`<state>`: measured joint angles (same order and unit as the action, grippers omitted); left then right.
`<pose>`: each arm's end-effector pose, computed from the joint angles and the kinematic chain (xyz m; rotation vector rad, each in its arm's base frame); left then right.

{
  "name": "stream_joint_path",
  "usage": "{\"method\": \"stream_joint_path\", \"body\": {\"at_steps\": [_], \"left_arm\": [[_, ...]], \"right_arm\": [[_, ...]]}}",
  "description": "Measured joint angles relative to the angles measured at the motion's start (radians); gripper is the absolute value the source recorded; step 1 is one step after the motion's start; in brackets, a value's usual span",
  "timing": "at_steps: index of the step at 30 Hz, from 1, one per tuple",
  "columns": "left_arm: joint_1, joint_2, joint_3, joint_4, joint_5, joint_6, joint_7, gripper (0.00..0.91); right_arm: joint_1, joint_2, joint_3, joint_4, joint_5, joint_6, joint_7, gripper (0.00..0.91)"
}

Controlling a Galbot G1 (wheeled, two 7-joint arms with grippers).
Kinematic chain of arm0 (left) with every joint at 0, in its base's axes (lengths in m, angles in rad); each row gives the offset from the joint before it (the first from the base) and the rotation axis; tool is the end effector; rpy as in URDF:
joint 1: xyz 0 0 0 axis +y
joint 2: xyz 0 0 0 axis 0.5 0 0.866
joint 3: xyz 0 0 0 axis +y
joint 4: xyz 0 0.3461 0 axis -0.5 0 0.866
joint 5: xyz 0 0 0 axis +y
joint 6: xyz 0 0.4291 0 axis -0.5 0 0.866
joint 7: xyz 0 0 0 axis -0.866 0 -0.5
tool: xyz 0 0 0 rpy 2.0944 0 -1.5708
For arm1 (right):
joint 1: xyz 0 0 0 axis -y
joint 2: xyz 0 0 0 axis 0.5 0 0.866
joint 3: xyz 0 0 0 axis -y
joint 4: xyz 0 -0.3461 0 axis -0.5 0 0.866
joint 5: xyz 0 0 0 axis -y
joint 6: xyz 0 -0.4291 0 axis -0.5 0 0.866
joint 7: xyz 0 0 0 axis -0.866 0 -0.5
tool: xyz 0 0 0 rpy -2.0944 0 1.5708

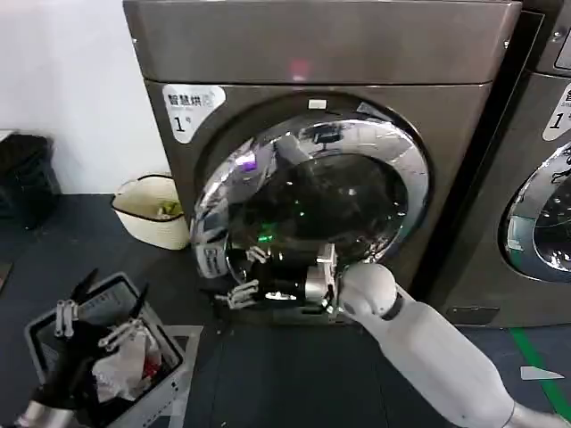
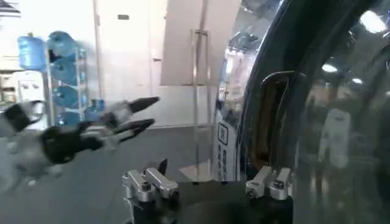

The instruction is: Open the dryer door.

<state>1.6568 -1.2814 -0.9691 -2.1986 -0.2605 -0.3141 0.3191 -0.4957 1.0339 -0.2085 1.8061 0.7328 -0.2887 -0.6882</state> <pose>0.2298 0.1703 -0.2183 0.2344 2.7255 0.4455 0.4499 0.1138 -0.1390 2.0791 -2.3314 0.0643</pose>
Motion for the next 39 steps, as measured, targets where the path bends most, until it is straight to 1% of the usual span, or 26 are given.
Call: {"method": "stream_joint_path", "body": {"at_steps": [4,11,21,26,33,36,39], "left_arm": [[-0.029,0.029,-0.001,0.020,-0.015,0.007,0.004,0.907],[-0.078,0.084,0.018,0.057,-0.062,0.022,0.025,0.907],[-0.163,0.170,0.124,0.112,-0.054,0.027,0.068,0.907],[-0.215,0.198,0.199,0.142,-0.046,0.022,0.083,0.907],[-0.272,0.230,0.306,0.159,-0.019,0.014,0.102,0.907],[-0.290,0.239,0.342,0.164,-0.016,0.011,0.108,0.907],[-0.309,0.253,0.375,0.169,-0.008,0.004,0.111,0.907]], "right_arm": [[-0.018,-0.031,0.009,0.041,0.008,0.000,-0.011,0.907],[-0.057,-0.084,0.034,0.121,0.055,-0.005,-0.028,0.907],[-0.167,-0.176,0.105,0.243,0.056,-0.003,-0.045,0.907],[-0.269,-0.220,0.190,0.313,0.051,0.003,-0.042,0.907],[-0.428,-0.269,0.368,0.398,0.048,0.010,0.009,0.907],[-0.510,-0.286,0.457,0.428,0.035,0.017,0.042,0.907],[-0.603,-0.286,0.561,0.454,0.004,0.033,0.057,0.907]]}}
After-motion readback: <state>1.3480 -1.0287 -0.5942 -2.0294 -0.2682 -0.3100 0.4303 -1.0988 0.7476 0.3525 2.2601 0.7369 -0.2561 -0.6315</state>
